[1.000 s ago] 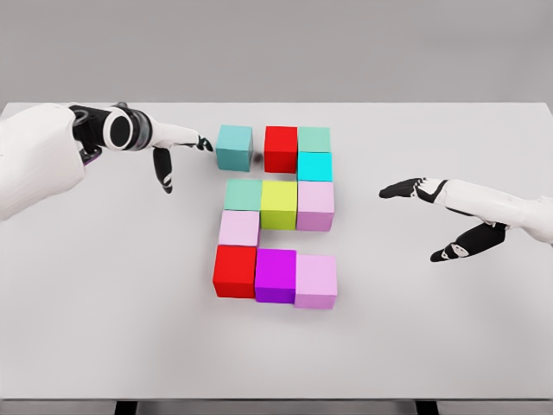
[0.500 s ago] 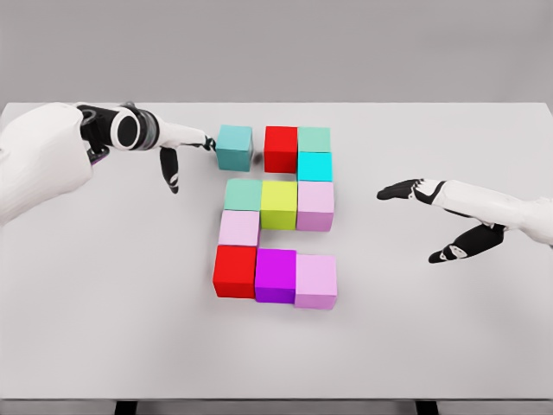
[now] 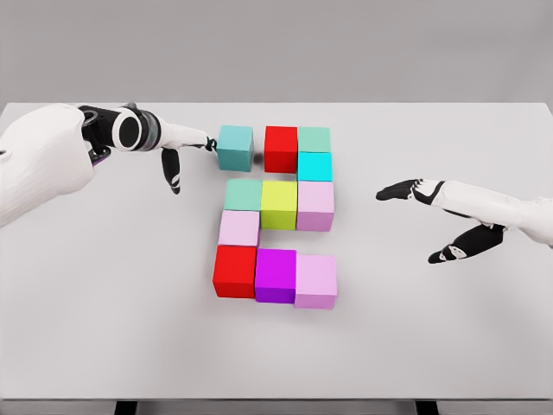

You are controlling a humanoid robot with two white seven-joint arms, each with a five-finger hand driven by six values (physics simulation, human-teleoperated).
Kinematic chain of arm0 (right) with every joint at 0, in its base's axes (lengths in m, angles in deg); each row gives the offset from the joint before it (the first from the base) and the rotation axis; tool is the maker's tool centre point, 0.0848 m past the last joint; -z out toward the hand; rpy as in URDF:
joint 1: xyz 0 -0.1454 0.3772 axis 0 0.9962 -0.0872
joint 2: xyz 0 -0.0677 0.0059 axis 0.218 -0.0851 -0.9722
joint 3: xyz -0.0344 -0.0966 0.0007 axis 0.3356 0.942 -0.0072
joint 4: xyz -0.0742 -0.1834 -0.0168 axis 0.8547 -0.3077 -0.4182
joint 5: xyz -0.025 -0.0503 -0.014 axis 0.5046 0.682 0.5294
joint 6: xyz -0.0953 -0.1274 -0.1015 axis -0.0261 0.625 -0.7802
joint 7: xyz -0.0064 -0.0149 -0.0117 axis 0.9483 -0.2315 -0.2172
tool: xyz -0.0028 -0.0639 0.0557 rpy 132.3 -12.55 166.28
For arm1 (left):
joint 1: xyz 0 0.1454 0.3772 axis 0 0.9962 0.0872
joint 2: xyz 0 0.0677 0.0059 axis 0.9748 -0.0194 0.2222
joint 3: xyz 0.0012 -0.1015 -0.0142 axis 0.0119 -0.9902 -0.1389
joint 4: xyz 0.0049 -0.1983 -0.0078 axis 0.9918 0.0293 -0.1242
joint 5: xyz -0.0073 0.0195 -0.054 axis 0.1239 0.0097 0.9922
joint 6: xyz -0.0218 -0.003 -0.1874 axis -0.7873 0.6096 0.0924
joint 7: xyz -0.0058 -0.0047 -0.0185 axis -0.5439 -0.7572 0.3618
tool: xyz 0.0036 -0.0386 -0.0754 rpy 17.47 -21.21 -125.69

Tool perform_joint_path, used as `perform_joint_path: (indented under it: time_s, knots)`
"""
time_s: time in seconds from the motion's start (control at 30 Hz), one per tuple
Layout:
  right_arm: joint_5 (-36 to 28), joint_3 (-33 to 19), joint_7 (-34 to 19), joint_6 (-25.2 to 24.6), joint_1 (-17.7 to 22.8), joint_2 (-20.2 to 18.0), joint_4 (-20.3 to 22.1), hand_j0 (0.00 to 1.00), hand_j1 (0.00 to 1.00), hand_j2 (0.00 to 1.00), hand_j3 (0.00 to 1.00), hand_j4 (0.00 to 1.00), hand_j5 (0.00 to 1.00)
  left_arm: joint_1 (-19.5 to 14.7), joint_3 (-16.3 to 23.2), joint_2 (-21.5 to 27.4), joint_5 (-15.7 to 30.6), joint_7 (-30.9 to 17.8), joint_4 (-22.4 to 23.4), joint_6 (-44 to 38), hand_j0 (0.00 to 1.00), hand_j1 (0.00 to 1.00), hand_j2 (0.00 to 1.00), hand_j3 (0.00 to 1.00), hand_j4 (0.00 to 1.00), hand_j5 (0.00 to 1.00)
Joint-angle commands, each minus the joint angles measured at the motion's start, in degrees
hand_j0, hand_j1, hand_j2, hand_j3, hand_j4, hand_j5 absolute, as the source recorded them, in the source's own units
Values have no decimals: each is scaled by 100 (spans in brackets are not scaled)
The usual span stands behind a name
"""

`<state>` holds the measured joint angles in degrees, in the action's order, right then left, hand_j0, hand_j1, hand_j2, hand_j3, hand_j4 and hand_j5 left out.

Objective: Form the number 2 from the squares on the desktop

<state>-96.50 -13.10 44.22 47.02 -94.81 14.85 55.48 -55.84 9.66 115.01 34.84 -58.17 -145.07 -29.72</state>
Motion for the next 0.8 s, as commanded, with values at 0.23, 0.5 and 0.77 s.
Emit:
perform_joint_path:
  time_s: [0.23, 0.5, 0.77]
  knots:
    - [-45, -1, 2, -15, 0, -7, 0, 100, 100, 100, 100, 100, 100, 0, -4, -30, -8, 1, -17, 2, 99, 99, 99, 99, 99, 99]
    - [-19, -10, 2, -15, 0, -7, 9, 100, 100, 100, 100, 100, 100, -9, -12, -47, -7, 1, -17, -7, 99, 99, 99, 99, 99, 99]
    - [-19, -1, 2, -15, 0, 1, 36, 100, 100, 100, 100, 100, 100, 0, -12, -82, 1, 1, -26, -15, 99, 99, 99, 99, 99, 99]
